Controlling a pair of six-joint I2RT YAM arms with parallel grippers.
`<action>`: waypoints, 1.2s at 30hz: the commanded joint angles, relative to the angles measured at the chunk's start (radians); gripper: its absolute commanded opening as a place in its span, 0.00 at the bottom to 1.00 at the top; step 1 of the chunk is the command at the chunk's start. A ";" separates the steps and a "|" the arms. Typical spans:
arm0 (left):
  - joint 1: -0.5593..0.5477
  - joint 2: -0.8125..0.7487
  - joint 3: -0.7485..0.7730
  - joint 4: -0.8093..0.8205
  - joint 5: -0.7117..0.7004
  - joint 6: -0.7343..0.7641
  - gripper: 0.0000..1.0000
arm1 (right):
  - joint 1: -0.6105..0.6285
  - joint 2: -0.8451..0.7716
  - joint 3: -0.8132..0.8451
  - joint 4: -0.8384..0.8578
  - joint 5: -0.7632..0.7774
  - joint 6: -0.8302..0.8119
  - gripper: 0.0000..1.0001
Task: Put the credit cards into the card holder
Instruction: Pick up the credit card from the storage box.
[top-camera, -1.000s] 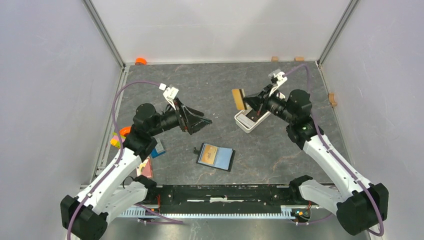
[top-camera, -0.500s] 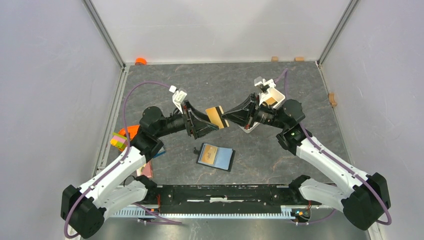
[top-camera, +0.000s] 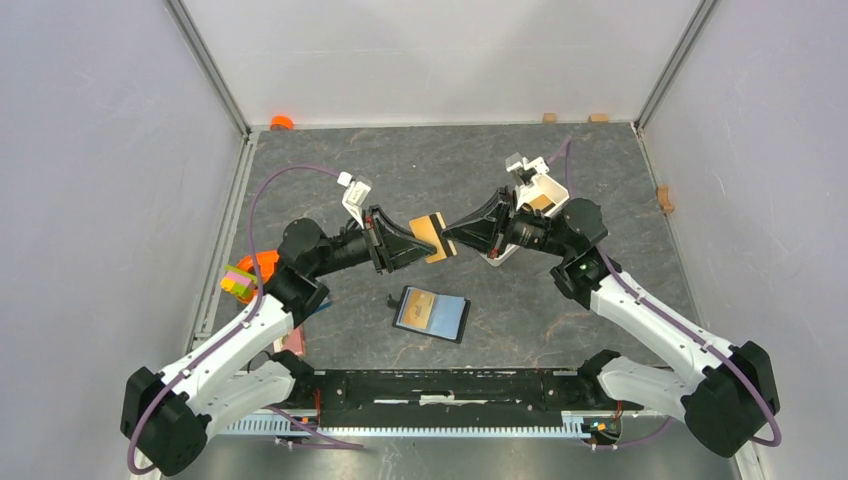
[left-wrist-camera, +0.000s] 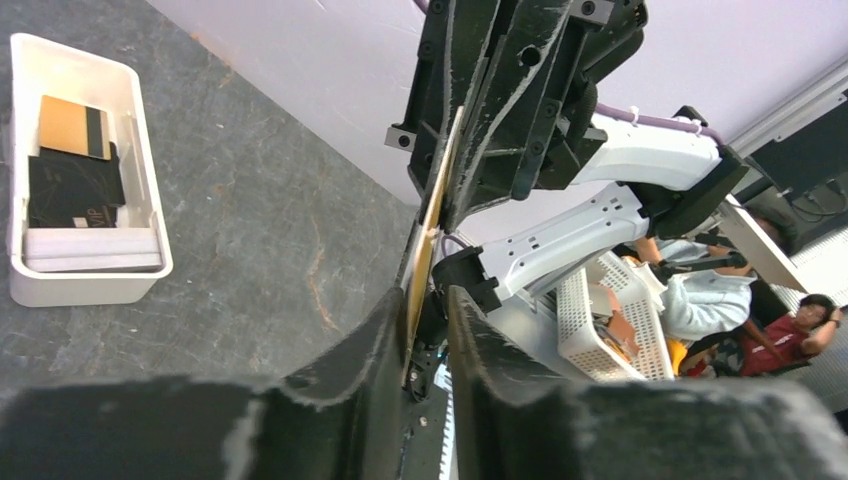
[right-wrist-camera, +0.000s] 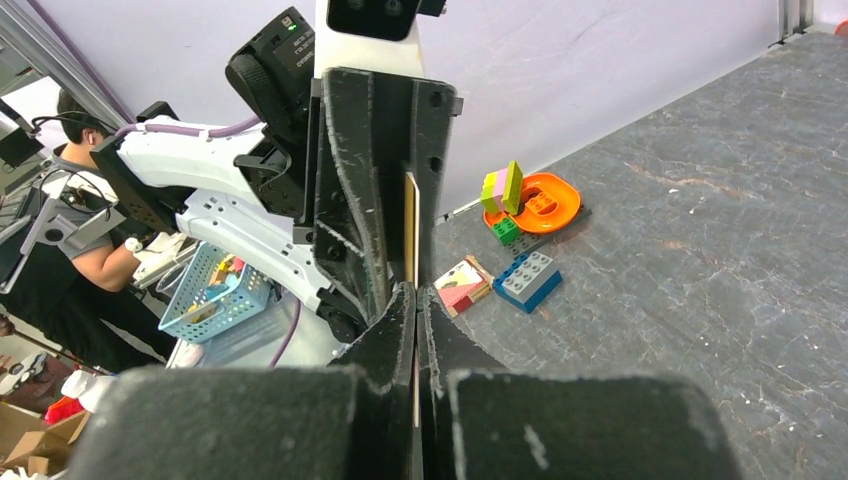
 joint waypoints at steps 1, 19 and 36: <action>-0.005 0.009 -0.038 0.176 -0.009 -0.112 0.15 | 0.007 0.011 -0.016 0.034 0.000 0.003 0.00; 0.011 0.377 0.242 -0.981 -0.022 0.396 0.02 | 0.011 -0.189 -0.337 -0.476 0.390 -0.105 0.67; 0.011 0.642 0.312 -1.073 0.004 0.515 0.02 | 0.102 -0.026 -0.531 -0.204 0.384 0.120 0.45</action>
